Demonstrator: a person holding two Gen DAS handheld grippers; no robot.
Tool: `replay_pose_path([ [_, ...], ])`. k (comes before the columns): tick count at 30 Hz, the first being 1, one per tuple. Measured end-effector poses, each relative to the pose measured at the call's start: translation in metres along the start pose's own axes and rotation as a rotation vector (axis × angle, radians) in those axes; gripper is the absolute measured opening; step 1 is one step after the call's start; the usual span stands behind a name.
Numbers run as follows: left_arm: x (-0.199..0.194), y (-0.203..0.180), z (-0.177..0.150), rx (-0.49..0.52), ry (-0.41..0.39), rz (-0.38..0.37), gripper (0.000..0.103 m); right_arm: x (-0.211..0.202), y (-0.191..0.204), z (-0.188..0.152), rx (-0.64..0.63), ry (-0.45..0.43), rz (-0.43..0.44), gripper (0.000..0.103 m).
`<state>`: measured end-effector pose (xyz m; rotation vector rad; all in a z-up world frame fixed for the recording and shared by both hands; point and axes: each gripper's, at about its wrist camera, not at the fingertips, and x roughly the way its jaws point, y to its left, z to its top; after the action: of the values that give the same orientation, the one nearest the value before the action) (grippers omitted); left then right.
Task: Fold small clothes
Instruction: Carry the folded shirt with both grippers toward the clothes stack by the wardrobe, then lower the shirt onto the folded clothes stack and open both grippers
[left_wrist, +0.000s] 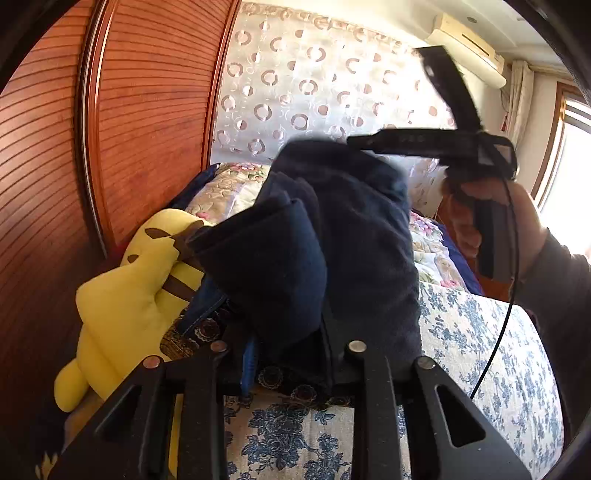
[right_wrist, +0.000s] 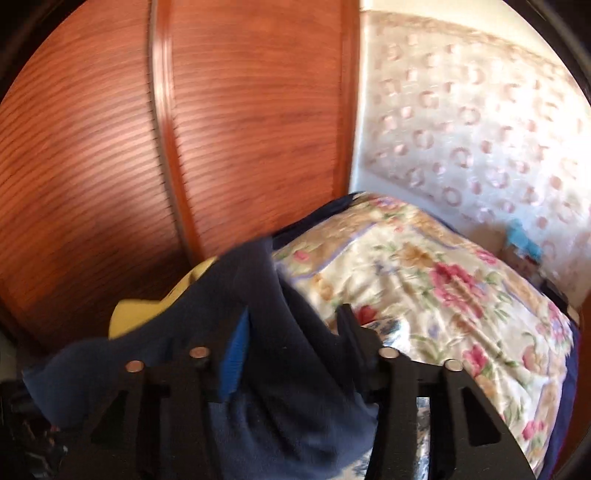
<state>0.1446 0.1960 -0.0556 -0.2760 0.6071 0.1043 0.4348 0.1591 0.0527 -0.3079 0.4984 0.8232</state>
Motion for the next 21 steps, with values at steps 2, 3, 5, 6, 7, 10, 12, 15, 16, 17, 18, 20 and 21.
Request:
replay_pose_path([
  [2, -0.007, 0.0, 0.002, 0.008, -0.023, 0.006, 0.041, -0.013, -0.003, -0.002, 0.021, -0.043, -0.019, 0.052],
  [3, -0.011, 0.0, 0.003, 0.013, -0.038, 0.008, 0.054, -0.018, -0.005, -0.004, 0.032, -0.051, -0.002, 0.052],
  [5, -0.019, -0.001, 0.006, 0.023, -0.06, 0.021, 0.073, -0.022, -0.008, -0.009, 0.045, -0.046, 0.055, 0.052],
  [6, -0.025, -0.002, 0.008, 0.032, -0.082, 0.026, 0.079, -0.02, -0.01, -0.012, 0.048, -0.034, 0.068, 0.052],
  [7, -0.027, -0.001, 0.01, 0.038, -0.092, 0.035, 0.079, -0.018, -0.012, -0.016, 0.049, -0.018, 0.074, 0.052],
  [10, -0.037, -0.004, 0.014, 0.062, -0.123, 0.051, 0.082, -0.007, -0.017, -0.03, 0.057, 0.027, 0.09, 0.052],
  [12, -0.041, -0.005, 0.016, 0.077, -0.132, 0.051, 0.082, 0.009, -0.027, -0.039, 0.079, 0.075, 0.075, 0.052],
  [15, -0.04, -0.008, 0.016, 0.091, -0.125, 0.056, 0.082, 0.034, -0.051, -0.045, 0.152, 0.151, -0.01, 0.05],
  [16, -0.04, -0.009, 0.017, 0.092, -0.122, 0.057, 0.082, 0.041, -0.057, -0.046, 0.172, 0.151, -0.005, 0.05],
  [17, -0.039, -0.011, 0.017, 0.095, -0.119, 0.058, 0.082, 0.045, -0.061, -0.045, 0.179, 0.141, -0.026, 0.05],
  [18, -0.04, -0.013, 0.017, 0.099, -0.121, 0.064, 0.082, 0.046, -0.062, -0.041, 0.181, 0.131, -0.043, 0.05],
  [20, -0.038, -0.015, 0.015, 0.11, -0.128, 0.076, 0.084, 0.044, -0.062, -0.037, 0.185, 0.113, -0.044, 0.05],
  [21, -0.038, -0.016, 0.014, 0.114, -0.128, 0.076, 0.087, 0.041, -0.056, -0.036, 0.18, 0.101, -0.047, 0.05],
])
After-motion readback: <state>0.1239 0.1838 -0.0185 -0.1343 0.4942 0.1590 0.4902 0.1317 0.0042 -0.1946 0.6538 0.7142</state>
